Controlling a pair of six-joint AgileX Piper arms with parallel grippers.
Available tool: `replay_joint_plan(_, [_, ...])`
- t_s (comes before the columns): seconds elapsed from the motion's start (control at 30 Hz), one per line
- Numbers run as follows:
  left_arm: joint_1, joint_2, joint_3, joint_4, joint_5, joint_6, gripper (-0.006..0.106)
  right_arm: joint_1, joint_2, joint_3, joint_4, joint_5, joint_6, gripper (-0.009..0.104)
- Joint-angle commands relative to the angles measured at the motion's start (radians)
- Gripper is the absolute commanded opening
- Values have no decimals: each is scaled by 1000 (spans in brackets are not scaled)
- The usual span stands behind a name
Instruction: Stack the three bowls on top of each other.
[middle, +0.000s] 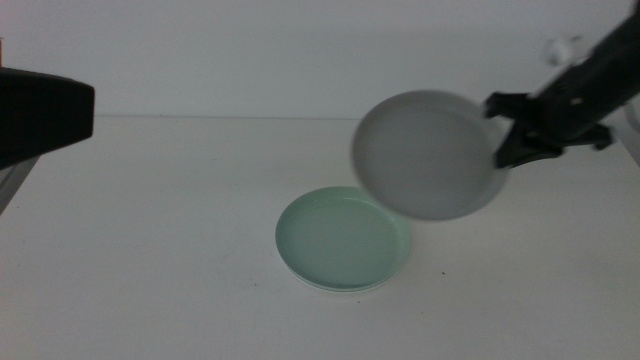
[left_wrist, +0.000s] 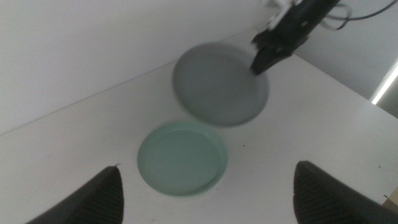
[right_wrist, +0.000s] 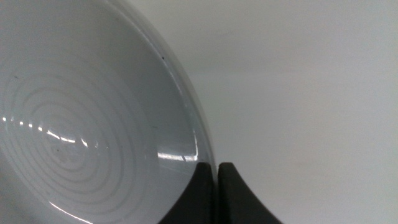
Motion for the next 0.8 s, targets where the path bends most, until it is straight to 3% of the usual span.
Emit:
replay_joint_plan(0.0, [1,-6,3,0,-12,-6,94,47,46,-31,28,5,1,-3])
replay_joint_plan(0.37, [1,-6,3,0,-12,-6,94,156,214,-67,119,-47,-2,-3])
replay_joint_plan(0.77, [1,-6,3,0,-12,-6,94,185,289,-67,120,-108,-2,-3])
